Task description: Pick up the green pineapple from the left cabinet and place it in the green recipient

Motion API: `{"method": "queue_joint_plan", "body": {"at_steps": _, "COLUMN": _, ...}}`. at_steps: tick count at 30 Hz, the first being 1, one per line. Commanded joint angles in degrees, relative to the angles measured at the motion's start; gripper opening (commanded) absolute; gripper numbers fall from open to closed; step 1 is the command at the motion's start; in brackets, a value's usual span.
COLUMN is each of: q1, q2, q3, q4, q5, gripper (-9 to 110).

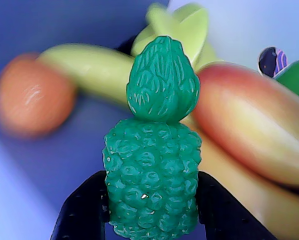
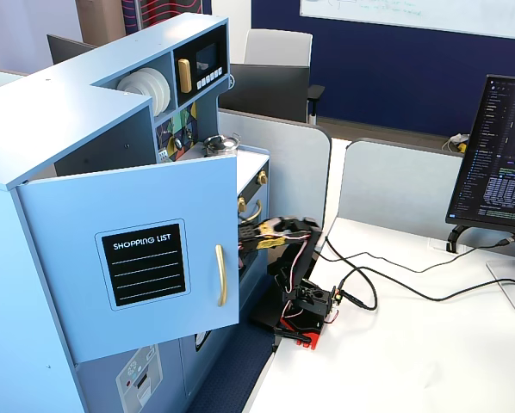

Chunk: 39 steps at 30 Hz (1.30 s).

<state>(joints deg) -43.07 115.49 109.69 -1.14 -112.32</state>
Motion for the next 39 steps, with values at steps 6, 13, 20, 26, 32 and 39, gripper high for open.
{"method": "queue_joint_plan", "body": {"at_steps": 6, "q1": 0.5, "q2": 26.5, "q3": 6.9, "q4": 11.4, "q5": -6.2, "gripper": 0}}
{"method": "queue_joint_plan", "body": {"at_steps": 13, "q1": 1.8, "q2": 36.3, "q3": 9.0, "q4": 19.2, "q5": -9.0, "gripper": 0}}
{"method": "queue_joint_plan", "body": {"at_steps": 20, "q1": 12.0, "q2": 41.9, "q3": 6.5, "q4": 26.2, "q5": -6.4, "gripper": 0}}
{"method": "queue_joint_plan", "body": {"at_steps": 26, "q1": 23.0, "q2": 41.3, "q3": 2.9, "q4": 28.9, "q5": -2.6, "gripper": 0}}
{"method": "queue_joint_plan", "body": {"at_steps": 32, "q1": 31.9, "q2": 32.1, "q3": -5.9, "q4": 27.7, "q5": 2.2, "gripper": 0}}
{"method": "queue_joint_plan", "body": {"at_steps": 39, "q1": 39.6, "q2": 18.0, "q3": -12.1, "q4": 22.5, "q5": 6.2, "gripper": 0}}
